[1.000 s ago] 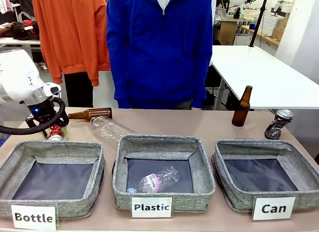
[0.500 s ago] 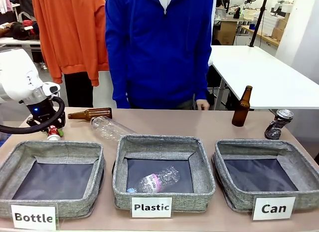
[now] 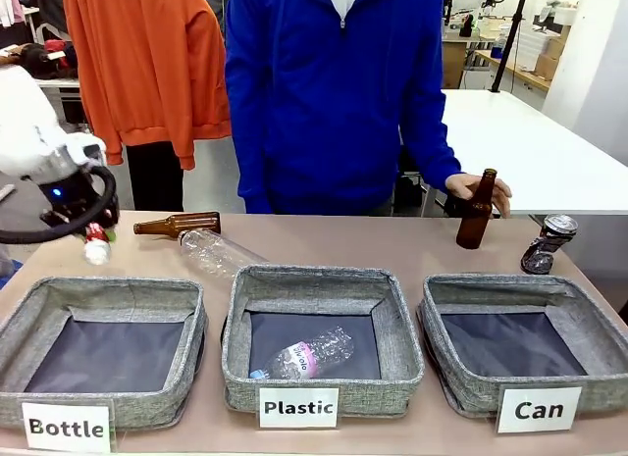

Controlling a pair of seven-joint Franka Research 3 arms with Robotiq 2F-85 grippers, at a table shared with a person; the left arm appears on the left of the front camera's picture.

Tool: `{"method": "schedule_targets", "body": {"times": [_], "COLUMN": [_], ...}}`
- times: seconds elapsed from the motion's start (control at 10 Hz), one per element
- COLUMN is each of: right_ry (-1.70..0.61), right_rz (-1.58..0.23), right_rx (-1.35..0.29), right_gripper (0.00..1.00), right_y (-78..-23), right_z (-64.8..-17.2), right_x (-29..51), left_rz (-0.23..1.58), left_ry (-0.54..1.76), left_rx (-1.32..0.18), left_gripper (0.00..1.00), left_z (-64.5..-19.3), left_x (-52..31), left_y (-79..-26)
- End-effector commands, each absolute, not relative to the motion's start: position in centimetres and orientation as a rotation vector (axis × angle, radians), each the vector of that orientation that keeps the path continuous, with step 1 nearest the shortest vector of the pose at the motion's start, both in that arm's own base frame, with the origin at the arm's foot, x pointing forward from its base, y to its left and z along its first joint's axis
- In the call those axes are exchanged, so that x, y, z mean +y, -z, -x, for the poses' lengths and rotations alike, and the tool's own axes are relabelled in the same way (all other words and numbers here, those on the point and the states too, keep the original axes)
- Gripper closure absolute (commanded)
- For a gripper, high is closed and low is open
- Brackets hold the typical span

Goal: Sort the can waste into the basket.
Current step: Pick up the can waste from the table and place it in the right Fabric basket.

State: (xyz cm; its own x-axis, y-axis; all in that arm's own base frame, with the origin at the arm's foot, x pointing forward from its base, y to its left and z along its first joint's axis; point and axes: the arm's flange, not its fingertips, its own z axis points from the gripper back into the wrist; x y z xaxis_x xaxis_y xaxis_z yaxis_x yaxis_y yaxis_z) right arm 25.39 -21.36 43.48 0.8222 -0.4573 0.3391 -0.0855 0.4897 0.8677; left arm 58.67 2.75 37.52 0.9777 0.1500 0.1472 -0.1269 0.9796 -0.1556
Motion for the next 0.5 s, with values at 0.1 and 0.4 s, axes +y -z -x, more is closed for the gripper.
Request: {"method": "schedule_targets", "body": {"times": [0.1, 0.4], "right_ry": [0.223, 0.223], "right_rz": [-1.063, -1.063], "right_rx": [-0.62, -0.62], "right_gripper": [0.0, 0.0], "right_y": [-43.7, -43.7], "right_z": [-25.7, -25.7], "right_x": [-21.7, -21.7], "left_rz": [0.298, 0.386], "left_ry": [0.055, 0.564], "left_rx": [-0.266, -0.229], "left_gripper": [1.0, 1.0], "left_z": [-50.3, -41.0], "left_x": [5.4, 5.9], "left_y": [-47.2, -50.3]}}
